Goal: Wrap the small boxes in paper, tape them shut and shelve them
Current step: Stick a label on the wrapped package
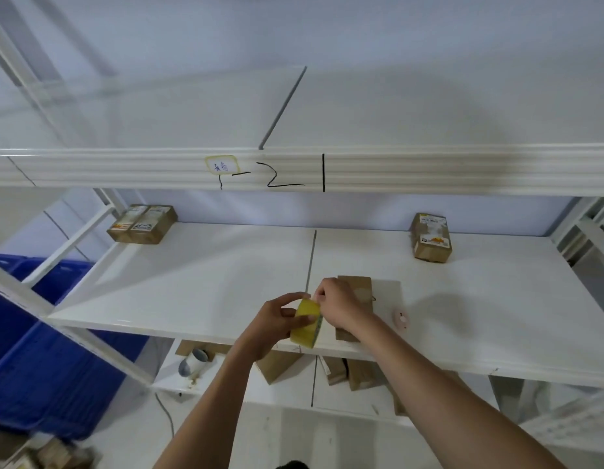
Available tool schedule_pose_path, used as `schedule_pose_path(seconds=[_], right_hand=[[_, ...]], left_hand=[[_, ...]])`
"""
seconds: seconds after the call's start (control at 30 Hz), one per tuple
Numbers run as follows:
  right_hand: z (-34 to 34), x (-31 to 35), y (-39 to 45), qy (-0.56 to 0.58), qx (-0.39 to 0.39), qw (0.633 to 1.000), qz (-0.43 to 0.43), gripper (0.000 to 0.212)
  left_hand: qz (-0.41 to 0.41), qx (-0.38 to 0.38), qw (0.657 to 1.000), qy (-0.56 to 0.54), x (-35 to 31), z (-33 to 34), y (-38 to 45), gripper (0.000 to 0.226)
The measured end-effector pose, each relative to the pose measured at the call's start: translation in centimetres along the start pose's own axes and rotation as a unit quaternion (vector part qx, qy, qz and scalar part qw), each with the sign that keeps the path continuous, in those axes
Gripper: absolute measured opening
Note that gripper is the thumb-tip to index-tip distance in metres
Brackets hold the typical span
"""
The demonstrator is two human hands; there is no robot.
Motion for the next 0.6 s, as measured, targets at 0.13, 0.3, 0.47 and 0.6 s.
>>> schedule_pose_path(seconds=[0.13, 0.3, 0.47, 0.6], right_hand=[[1.6, 1.3, -0.2, -0.039, 0.015, 0.999, -0.019, 0.020], [4.5, 4.0, 0.3, -0.054, 0.020, 0.998, -0.034, 0.022], [8.7, 7.7, 1.0, -0.056, 0.031, 0.997, -0.046, 0.018], [12.0, 10.0, 1.6, -0.055, 0.034, 0.997, -0.041, 0.017]], left_hand=[[-0.015, -0.010, 1.000, 0.024, 0.7, -1.5, 0.3, 0.039], [-0.044, -0.016, 0.998, 0.032, 2.4, -4.9, 0.1, 0.039], [-0.096, -0.061, 0.990, 0.085, 5.9, -9.5, -0.3, 0.041], [-0.133, -0.069, 0.983, 0.109, 8.3, -13.0, -0.5, 0.040]])
Point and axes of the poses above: each hand's wrist, its own y-axis towards the middle knuckle, its own z-axis out of the palm, x = y × z, the point moved 1 cm from there along y, towards the middle knuckle, and after that the axes turned 9 degrees about y, right-handed, at the moved point
